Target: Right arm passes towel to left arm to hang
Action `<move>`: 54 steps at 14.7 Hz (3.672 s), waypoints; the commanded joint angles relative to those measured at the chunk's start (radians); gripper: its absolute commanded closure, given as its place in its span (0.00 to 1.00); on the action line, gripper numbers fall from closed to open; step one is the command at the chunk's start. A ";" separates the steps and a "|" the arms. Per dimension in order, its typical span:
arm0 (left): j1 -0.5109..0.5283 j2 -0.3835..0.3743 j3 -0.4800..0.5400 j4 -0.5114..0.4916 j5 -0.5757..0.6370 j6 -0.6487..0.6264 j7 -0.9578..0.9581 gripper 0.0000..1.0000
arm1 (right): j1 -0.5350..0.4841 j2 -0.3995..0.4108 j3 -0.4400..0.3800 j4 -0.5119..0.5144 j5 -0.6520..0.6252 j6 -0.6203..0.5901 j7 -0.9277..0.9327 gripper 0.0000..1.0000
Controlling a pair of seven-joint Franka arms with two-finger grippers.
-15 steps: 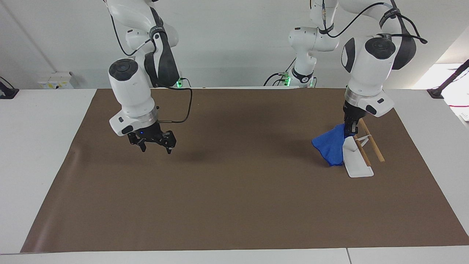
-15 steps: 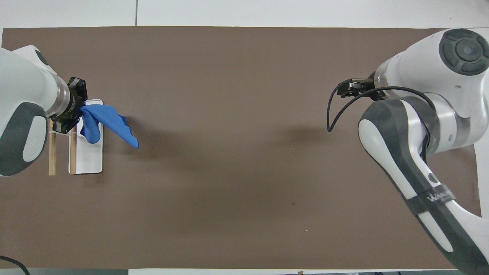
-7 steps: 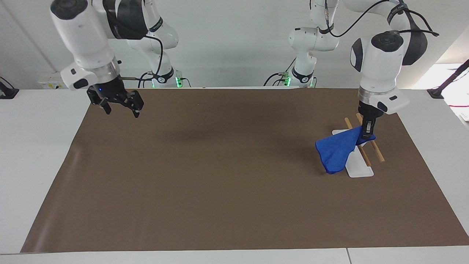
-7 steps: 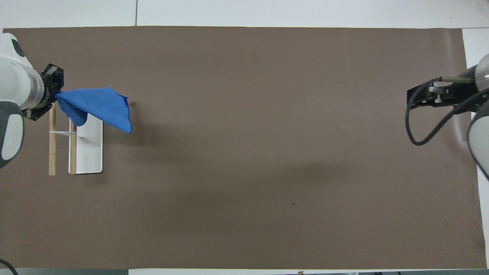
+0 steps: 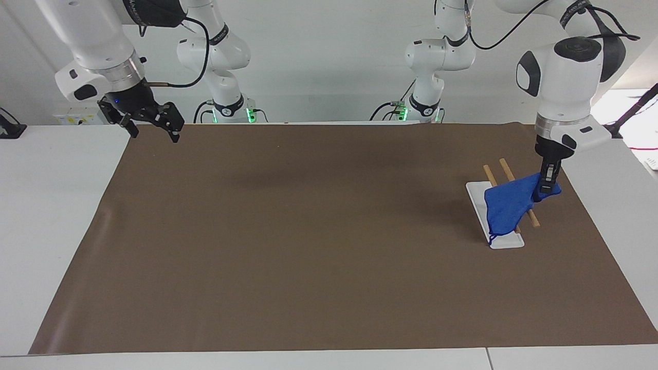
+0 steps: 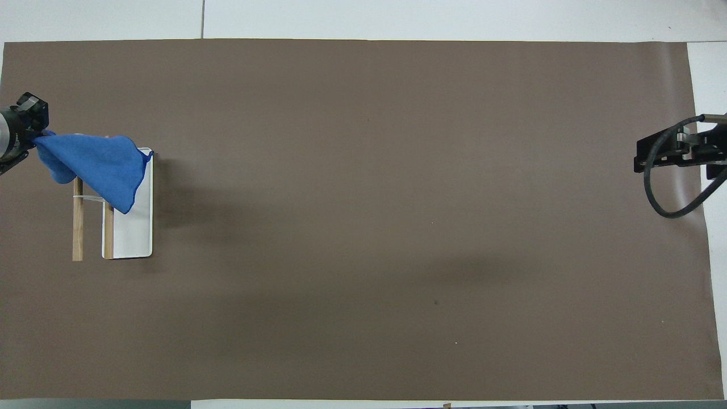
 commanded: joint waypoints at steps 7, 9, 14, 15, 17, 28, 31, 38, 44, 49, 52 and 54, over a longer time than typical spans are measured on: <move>0.147 -0.075 -0.004 -0.159 0.025 0.171 0.285 1.00 | -0.005 -0.020 0.017 -0.036 0.028 0.024 0.000 0.00; 0.157 -0.090 -0.004 -0.205 0.023 0.200 0.285 1.00 | -0.004 -0.020 0.017 -0.038 0.028 0.045 0.036 0.00; 0.181 -0.109 -0.003 -0.304 0.021 0.263 0.284 1.00 | -0.002 -0.020 0.020 -0.038 0.028 0.042 0.076 0.00; 0.195 -0.106 -0.003 -0.324 0.023 0.288 0.284 1.00 | -0.002 -0.020 0.020 -0.038 0.028 0.042 0.075 0.00; 0.227 -0.098 -0.003 -0.366 0.023 0.357 0.284 1.00 | -0.002 -0.020 0.020 -0.038 0.028 0.041 0.076 0.00; 0.210 -0.015 -0.010 -0.193 0.012 0.195 0.275 0.00 | -0.001 -0.020 0.022 -0.038 0.026 0.044 0.076 0.00; 0.184 0.035 -0.012 -0.060 -0.014 0.101 0.276 0.00 | -0.002 -0.020 0.022 -0.038 0.028 0.045 0.076 0.00; 0.086 0.066 -0.013 0.044 -0.092 0.064 0.288 0.00 | -0.002 -0.020 0.022 -0.038 0.028 0.044 0.076 0.00; 0.029 0.048 -0.024 0.138 -0.250 -0.211 0.633 0.00 | -0.002 -0.020 0.022 -0.038 0.028 0.044 0.078 0.00; 0.042 0.043 -0.018 0.254 -0.290 -0.465 0.911 0.00 | -0.004 -0.020 0.022 -0.038 0.028 0.044 0.078 0.00; 0.046 0.040 -0.009 0.260 -0.299 -0.502 0.973 0.00 | -0.002 -0.020 0.022 -0.039 0.026 0.042 0.075 0.00; 0.052 0.035 -0.006 0.258 -0.314 -0.514 0.976 0.00 | -0.001 -0.023 0.022 -0.046 0.014 0.039 0.073 0.00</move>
